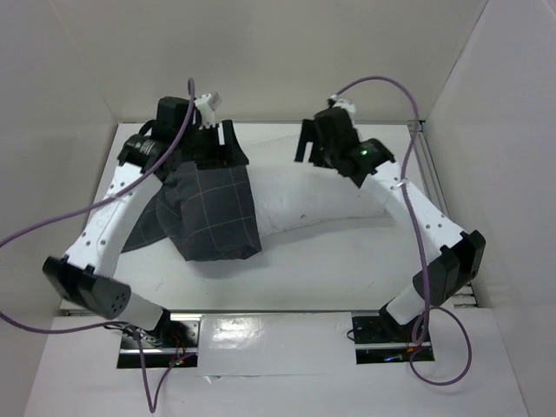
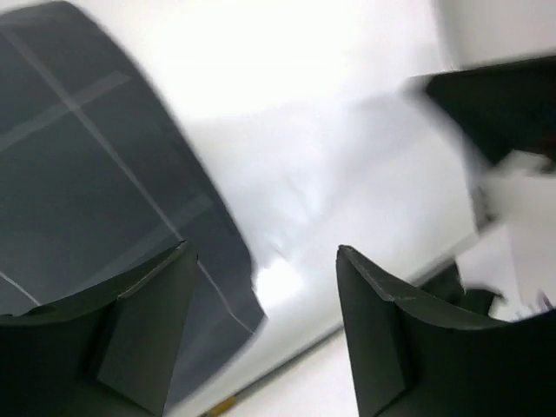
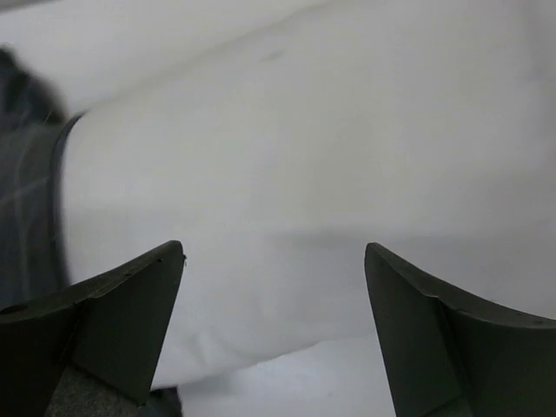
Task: Put the pillow into the pillowcase
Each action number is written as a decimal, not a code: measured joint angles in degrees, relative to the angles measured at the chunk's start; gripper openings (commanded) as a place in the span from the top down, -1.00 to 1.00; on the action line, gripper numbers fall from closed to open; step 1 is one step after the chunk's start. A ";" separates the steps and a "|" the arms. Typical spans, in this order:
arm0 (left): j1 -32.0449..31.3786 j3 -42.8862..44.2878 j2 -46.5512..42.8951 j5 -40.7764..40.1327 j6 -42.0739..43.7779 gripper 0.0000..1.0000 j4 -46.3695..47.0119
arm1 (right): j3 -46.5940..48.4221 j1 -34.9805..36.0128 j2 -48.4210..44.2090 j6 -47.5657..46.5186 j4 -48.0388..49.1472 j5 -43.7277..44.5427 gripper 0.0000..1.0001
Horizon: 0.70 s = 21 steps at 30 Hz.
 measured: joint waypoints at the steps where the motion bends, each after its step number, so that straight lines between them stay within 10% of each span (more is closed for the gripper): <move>1: 0.55 1.77 2.64 -1.90 -0.50 -0.56 -0.42 | 1.01 -2.84 0.09 -0.55 -0.48 -0.07 -0.86; 10: 1.97 26.12 34.97 -15.47 -4.07 -0.56 -8.90 | 9.57 -23.96 11.39 -5.66 -2.27 -5.64 -0.94; 16: 1.33 34.03 41.92 -22.45 -4.20 0.23 -13.51 | 3.61 -27.39 15.34 -6.73 -2.29 -11.45 -0.94; 19: 1.29 34.03 41.68 -24.65 -3.85 0.46 -14.53 | -0.39 -28.13 15.37 -6.84 -0.68 -15.15 -0.64; 21: 1.25 34.07 41.59 -25.00 -3.37 0.62 -14.80 | -2.16 -28.24 15.37 -7.15 0.94 -18.03 0.04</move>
